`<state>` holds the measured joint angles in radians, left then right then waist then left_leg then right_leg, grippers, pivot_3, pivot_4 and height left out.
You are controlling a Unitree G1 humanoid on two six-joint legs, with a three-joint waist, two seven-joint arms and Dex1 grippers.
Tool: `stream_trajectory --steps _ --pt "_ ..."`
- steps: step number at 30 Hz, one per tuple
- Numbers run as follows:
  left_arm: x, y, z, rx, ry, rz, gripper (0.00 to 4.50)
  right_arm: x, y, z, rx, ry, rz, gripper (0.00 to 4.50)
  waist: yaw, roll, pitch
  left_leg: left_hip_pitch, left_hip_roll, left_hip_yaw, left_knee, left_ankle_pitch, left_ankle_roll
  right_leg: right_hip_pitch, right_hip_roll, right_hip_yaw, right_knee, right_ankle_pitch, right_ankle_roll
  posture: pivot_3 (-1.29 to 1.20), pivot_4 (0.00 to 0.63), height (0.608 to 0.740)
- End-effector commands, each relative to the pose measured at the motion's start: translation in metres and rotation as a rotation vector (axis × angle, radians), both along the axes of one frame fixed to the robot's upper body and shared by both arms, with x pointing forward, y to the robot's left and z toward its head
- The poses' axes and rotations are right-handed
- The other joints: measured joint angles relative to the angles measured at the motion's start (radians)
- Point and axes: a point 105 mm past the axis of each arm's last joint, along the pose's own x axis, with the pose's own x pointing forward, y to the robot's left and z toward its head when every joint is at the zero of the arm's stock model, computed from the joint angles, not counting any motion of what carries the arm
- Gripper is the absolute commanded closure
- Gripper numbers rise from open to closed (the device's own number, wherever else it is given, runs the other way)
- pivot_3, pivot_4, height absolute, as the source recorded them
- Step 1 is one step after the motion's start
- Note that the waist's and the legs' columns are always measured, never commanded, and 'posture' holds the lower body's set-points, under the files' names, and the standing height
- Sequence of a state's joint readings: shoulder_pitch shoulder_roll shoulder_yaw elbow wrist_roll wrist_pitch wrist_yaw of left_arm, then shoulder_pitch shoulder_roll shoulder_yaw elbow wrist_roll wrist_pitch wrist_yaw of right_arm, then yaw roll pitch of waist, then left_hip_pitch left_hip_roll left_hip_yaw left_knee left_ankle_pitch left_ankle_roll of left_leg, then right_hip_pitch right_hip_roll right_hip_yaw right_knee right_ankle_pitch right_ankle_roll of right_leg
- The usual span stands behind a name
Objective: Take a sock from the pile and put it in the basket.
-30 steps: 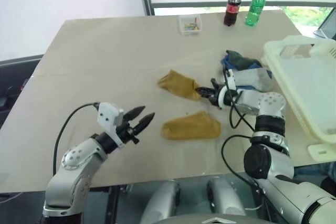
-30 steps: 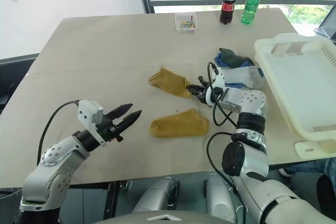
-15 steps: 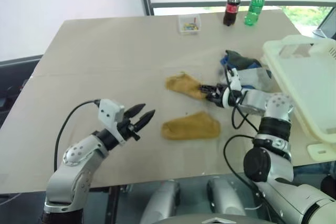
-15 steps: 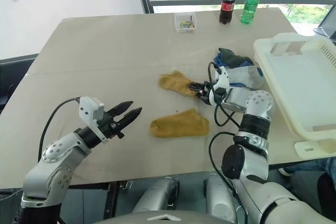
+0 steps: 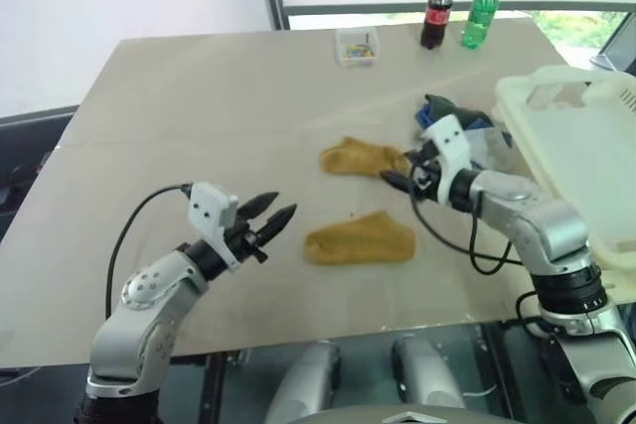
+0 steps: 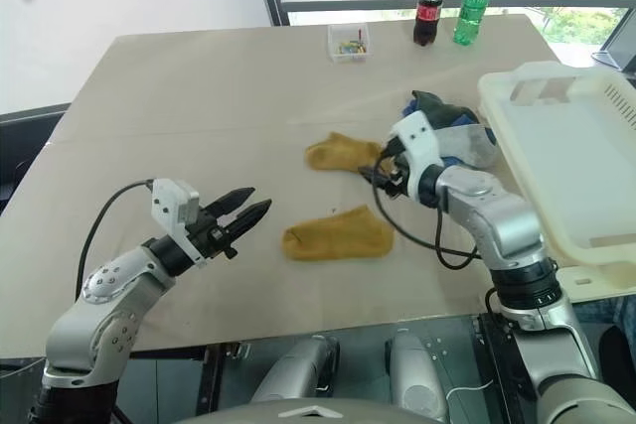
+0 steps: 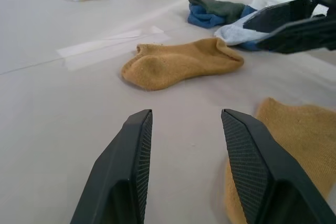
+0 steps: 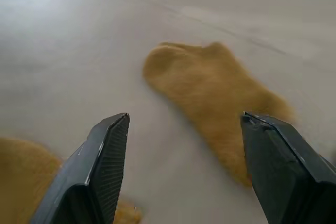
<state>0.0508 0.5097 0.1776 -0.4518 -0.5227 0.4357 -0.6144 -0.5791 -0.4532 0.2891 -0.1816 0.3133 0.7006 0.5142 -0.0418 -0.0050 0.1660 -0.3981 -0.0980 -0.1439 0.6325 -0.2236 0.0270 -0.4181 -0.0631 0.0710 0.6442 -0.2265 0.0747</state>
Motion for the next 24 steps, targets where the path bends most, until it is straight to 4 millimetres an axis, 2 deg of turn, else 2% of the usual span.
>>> stream_trajectory --steps 1,6,10,13,16,18,19,21,22,24 --pt "0.002 -0.001 0.007 0.022 -0.038 -0.012 2.30 0.010 0.023 0.015 -0.043 -0.155 0.069 1.07 0.001 -0.001 0.000 0.000 0.000 0.000 0.000 0.000 0.000 0.000 0.000 0.000 0.000 0.000 0.000 0.00 0.150 0.739" --pt "0.008 0.004 0.017 0.027 -0.106 0.040 2.30 0.035 0.056 0.012 -0.001 -0.143 0.071 1.07 0.002 -0.001 0.000 -0.001 0.000 -0.001 0.000 0.001 -0.001 0.000 0.000 0.000 0.000 0.000 0.000 0.00 0.150 0.739" --pt "0.006 0.009 0.019 0.024 -0.125 0.056 2.30 0.055 0.070 0.004 0.023 -0.096 0.022 1.07 0.003 -0.001 0.000 -0.001 -0.001 -0.001 0.000 0.001 -0.002 0.000 0.001 0.000 0.000 0.000 0.000 0.00 0.150 0.739" --pt "0.001 0.013 0.019 0.013 -0.127 0.065 2.30 0.070 0.074 -0.013 0.033 -0.018 -0.041 1.07 0.001 -0.001 0.000 0.000 -0.001 -0.001 0.000 0.001 -0.003 0.000 0.002 0.000 0.000 0.000 -0.001 0.00 0.150 0.739" --pt "-0.005 0.014 0.021 -0.026 -0.114 0.048 2.30 0.074 0.070 -0.035 -0.003 0.037 -0.064 1.07 0.003 -0.001 0.000 -0.001 -0.001 -0.002 -0.001 0.001 -0.003 -0.001 0.003 -0.001 0.000 0.000 -0.001 0.00 0.150 0.739" --pt "-0.009 0.013 0.021 -0.074 -0.086 0.020 2.30 0.074 0.069 -0.043 -0.002 0.063 -0.053 2.06 0.001 0.000 0.001 0.000 -0.001 -0.001 -0.001 0.001 -0.002 -0.001 0.003 0.000 0.000 0.000 -0.001 0.00 0.150 0.739" --pt "-0.012 0.014 0.023 -0.098 -0.079 0.009 2.04 0.072 0.069 -0.046 0.001 0.073 -0.032 2.39 0.000 0.000 0.000 0.000 -0.001 -0.001 -0.001 0.001 -0.002 -0.001 0.003 0.000 0.000 0.000 -0.001 0.00 0.150 0.739" --pt "-0.014 0.016 0.024 -0.125 -0.071 0.012 1.47 0.064 0.067 -0.053 -0.008 0.087 0.030 3.26 -0.001 0.000 0.000 0.000 -0.001 -0.002 -0.001 0.001 -0.001 -0.001 0.003 0.000 0.000 0.000 -0.001 0.00 0.150 0.739" --pt "-0.014 0.017 0.024 -0.131 -0.066 0.012 0.99 0.059 0.065 -0.057 -0.016 0.093 0.063 3.80 0.000 0.000 0.000 0.001 -0.001 -0.002 -0.001 0.000 -0.001 -0.001 0.003 0.000 0.000 0.000 -0.001 0.00 0.150 0.739" --pt "-0.015 0.017 0.022 -0.122 -0.052 0.009 0.13 0.049 0.059 -0.061 -0.034 0.094 0.114 4.50 0.001 0.000 0.000 0.001 -0.001 -0.002 -0.001 0.000 -0.001 0.000 0.003 -0.001 0.000 0.000 -0.001 0.00 0.150 0.739"
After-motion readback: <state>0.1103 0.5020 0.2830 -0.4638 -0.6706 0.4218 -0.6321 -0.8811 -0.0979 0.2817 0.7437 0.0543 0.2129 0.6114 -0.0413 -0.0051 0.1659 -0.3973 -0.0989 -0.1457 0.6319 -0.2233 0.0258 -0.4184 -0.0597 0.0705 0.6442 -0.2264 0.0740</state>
